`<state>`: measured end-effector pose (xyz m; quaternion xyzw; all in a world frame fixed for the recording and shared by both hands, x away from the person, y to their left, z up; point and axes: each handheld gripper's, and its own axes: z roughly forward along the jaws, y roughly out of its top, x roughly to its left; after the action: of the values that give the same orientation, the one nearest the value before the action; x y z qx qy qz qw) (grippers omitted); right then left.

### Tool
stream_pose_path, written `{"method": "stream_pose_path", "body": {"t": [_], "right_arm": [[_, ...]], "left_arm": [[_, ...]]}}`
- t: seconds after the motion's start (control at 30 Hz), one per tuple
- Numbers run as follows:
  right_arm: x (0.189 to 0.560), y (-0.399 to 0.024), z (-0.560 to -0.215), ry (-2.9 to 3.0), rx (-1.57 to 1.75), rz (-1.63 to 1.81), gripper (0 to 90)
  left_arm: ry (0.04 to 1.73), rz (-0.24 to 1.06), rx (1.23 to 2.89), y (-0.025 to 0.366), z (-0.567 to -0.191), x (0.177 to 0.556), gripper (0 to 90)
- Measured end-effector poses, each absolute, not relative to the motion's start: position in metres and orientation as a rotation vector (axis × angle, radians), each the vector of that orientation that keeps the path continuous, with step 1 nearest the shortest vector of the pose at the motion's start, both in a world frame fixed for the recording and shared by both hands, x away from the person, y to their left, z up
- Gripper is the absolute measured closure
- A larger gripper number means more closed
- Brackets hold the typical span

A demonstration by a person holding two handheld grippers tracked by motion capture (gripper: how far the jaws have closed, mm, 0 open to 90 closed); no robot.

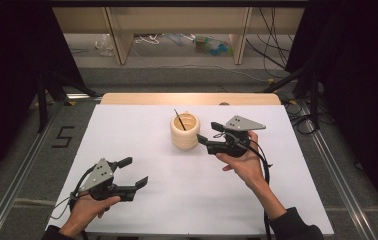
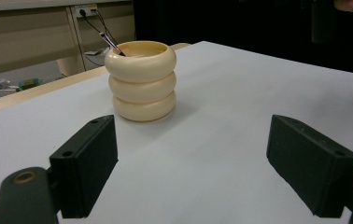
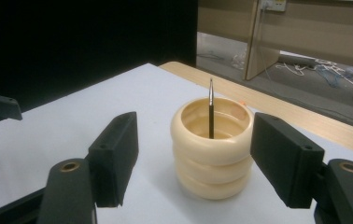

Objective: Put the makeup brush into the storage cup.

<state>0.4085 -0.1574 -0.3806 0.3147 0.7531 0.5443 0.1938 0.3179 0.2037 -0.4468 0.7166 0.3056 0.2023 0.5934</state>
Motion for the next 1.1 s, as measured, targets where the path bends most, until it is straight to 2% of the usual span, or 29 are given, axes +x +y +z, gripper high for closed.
{"method": "stream_pose_path", "body": {"t": [0.27, 0.33, 0.5, 0.77, 1.1], "right_arm": [[0.4, -0.162, -0.384, 2.093, 0.878, 1.562, 31.0], [0.397, -0.164, -0.385, 2.105, 0.891, 1.563, 31.0], [0.39, -0.17, -0.389, 2.107, 0.901, 1.576, 28.4], [0.381, -0.178, -0.393, 2.076, 0.928, 1.562, 16.2], [0.368, -0.183, -0.395, 2.084, 0.885, 1.584, 15.5]], "left_arm": [[0.709, 0.472, 1.663, 0.204, -0.447, 0.318, 16.3], [0.686, 0.494, 1.721, 0.208, -0.446, 0.319, 16.4], [0.685, 0.494, 1.723, 0.208, -0.446, 0.319, 16.3], [0.688, 0.493, 1.723, 0.208, -0.446, 0.319, 16.3], [0.686, 0.493, 1.721, 0.208, -0.446, 0.319, 16.4]]}}
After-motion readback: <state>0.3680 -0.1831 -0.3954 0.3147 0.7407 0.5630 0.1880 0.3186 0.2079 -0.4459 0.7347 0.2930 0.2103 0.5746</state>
